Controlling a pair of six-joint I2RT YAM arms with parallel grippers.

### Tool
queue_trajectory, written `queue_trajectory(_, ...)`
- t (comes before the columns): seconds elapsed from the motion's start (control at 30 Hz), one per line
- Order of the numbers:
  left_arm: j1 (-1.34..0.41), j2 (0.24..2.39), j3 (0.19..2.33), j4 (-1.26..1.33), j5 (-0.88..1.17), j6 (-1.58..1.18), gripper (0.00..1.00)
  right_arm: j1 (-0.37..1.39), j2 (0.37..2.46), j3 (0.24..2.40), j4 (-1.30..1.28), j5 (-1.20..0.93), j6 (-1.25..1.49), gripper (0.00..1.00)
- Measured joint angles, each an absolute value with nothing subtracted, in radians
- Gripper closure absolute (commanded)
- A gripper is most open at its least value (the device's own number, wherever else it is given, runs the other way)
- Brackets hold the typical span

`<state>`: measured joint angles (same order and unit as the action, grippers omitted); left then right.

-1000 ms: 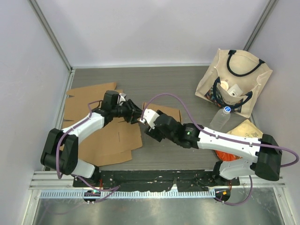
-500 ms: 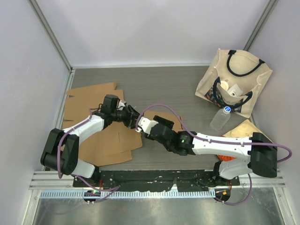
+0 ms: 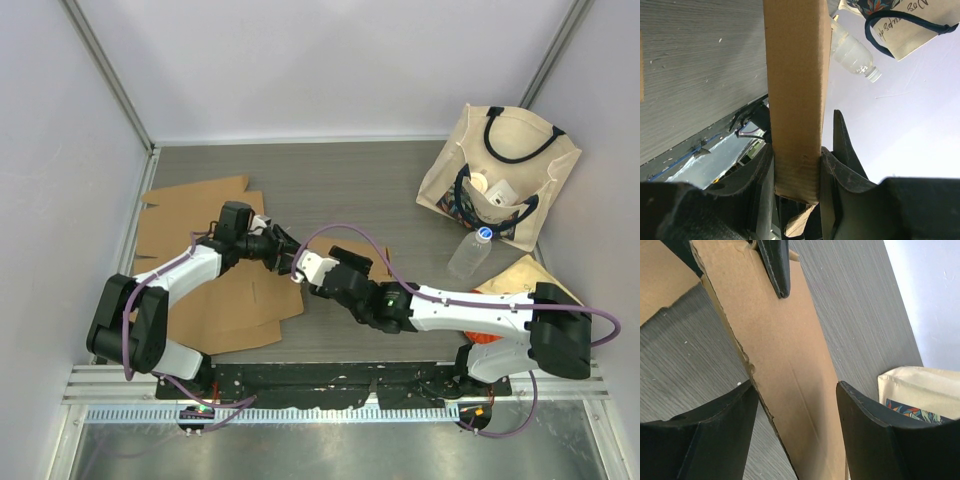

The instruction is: Fold the paper box

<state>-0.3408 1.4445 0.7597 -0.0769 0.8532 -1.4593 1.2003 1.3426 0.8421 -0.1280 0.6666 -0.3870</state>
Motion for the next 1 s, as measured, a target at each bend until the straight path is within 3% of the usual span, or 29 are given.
queue_trajectory(0.07,-0.340,1.444,0.760,-0.077,0.855,-1.460,0.77,1.200,1.347,0.829,-0.105,0.680,-0.398,0.35)
queue_trajectory(0.13,-0.340,1.444,0.759,-0.077,0.856,-1.461,0.73,1.200,1.353,0.812,-0.069,0.692,-0.416,0.42)
queue_trajectory(0.23,-0.340,1.442,0.758,-0.077,0.856,-1.460,0.54,1.201,1.355,0.792,-0.027,0.702,-0.434,0.51)
queue_trajectory(0.3,-0.340,1.432,0.758,-0.082,0.850,-1.451,0.48,1.203,1.354,0.781,-0.007,0.701,-0.441,0.58)
queue_trajectory(0.47,-0.340,1.383,0.758,-0.079,0.815,-1.374,0.28,1.203,1.328,0.758,-0.010,0.674,-0.421,0.63)
queue_trajectory(0.6,-0.340,1.317,0.759,-0.072,0.743,-1.262,0.28,1.202,1.295,0.759,-0.080,0.649,-0.353,0.64)
queue_trajectory(0.83,-0.339,1.046,0.730,-0.047,0.451,-0.909,0.49,1.155,1.266,0.807,-0.281,0.502,-0.207,0.64)
queue_trajectory(1.0,-0.377,1.005,0.683,0.086,0.432,-0.720,0.48,0.979,1.255,0.868,-0.350,0.270,-0.164,0.63)
